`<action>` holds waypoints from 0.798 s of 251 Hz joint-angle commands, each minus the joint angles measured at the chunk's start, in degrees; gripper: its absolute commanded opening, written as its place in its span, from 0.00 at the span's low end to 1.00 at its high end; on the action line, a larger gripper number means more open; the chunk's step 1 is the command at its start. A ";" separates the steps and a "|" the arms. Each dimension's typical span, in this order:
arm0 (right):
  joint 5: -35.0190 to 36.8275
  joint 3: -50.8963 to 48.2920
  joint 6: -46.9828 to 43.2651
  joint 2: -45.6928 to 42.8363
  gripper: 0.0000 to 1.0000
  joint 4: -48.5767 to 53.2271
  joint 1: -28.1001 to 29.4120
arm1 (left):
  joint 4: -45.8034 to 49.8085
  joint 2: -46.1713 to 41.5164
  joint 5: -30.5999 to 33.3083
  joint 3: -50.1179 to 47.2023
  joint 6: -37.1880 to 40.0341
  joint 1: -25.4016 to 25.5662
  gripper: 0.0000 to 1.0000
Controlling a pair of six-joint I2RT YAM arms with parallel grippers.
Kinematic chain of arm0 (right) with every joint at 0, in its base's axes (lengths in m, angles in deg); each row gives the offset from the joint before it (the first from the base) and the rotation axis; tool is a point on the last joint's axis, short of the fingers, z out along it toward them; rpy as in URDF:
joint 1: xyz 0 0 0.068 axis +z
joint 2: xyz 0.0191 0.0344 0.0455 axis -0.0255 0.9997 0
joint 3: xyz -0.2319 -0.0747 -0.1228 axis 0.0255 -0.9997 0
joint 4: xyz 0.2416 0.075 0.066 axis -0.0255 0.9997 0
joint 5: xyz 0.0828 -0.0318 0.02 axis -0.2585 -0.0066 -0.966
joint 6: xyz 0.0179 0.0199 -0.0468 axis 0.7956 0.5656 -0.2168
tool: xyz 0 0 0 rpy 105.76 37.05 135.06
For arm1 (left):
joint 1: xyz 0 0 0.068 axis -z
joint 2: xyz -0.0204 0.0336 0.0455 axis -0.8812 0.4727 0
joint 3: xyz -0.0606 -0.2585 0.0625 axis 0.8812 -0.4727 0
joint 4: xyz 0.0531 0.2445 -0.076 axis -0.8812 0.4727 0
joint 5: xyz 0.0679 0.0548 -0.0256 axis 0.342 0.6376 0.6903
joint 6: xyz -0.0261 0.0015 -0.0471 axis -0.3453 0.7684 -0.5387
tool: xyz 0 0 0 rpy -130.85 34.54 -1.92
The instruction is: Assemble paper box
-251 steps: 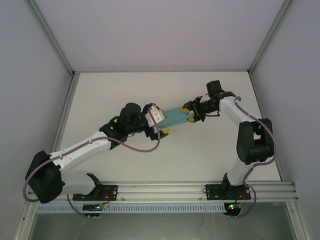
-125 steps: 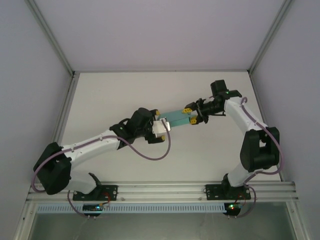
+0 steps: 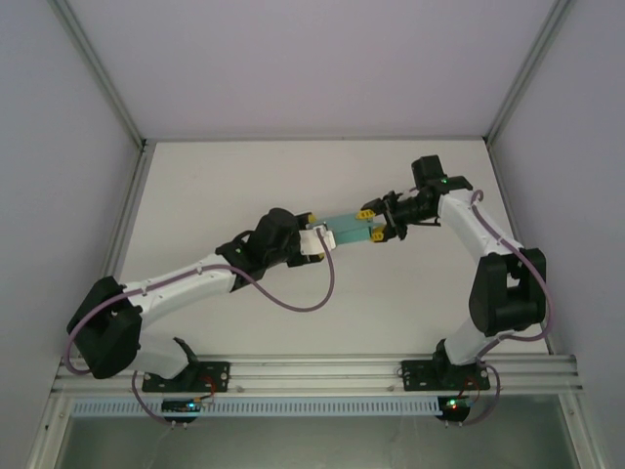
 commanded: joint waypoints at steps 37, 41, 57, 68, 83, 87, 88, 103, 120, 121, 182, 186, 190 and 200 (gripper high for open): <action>-4.46 -0.06 -1.05 -0.53 0.57 3.45 1.22 | -7.19 0.41 1.01 -0.27 0.29 0.50 0.47; -4.47 -0.09 -1.06 -0.47 0.58 3.56 1.21 | -7.19 0.43 1.12 -0.34 0.29 0.52 0.46; -4.43 0.00 -1.35 -0.64 0.59 3.22 1.01 | -6.68 0.41 1.18 -0.34 0.35 0.33 0.43; -3.10 0.32 -1.98 -0.97 0.64 3.08 0.56 | -6.34 0.41 1.12 -0.39 0.18 0.26 0.43; -1.51 1.08 -3.31 -1.51 0.97 1.88 -0.40 | -5.12 0.23 0.02 -0.60 -0.25 -0.41 0.43; -0.95 1.35 -4.25 -1.60 0.99 1.31 -0.86 | -4.94 0.16 -0.29 -0.65 -0.63 -0.65 0.41; -0.78 1.42 -4.57 -1.65 0.99 1.17 -1.01 | -4.88 0.15 -0.42 -0.64 -0.74 -0.72 0.41; 4.71 3.01 -10.42 -2.08 0.99 0.27 -3.61 | -2.53 -0.12 -3.09 -0.47 -2.59 -2.17 0.37; 15.84 3.64 -16.63 -4.25 0.99 -2.28 -6.07 | 2.79 -0.28 -7.33 0.62 -4.52 -3.86 0.36; 16.53 3.62 -16.95 -4.34 0.99 -2.52 -6.21 | 3.16 -0.29 -7.58 0.75 -4.62 -3.95 0.36; 42.11 -9.06 -45.68 -20.20 0.99 -22.62 -7.20 | 29.42 4.55 -19.95 7.39 -0.43 -6.74 0.37; 42.29 -10.69 -47.74 -21.39 0.99 -23.99 -7.31 | 30.47 5.17 -20.08 7.87 -0.48 -6.77 0.36; 42.72 -12.51 -49.32 -22.63 0.99 -25.47 -7.45 | 31.75 5.86 -20.38 8.52 -0.48 -6.85 0.36; 42.38 -17.37 -52.08 -25.55 0.99 -30.52 -8.03 | 34.85 7.42 -21.71 10.13 -0.26 -7.08 0.36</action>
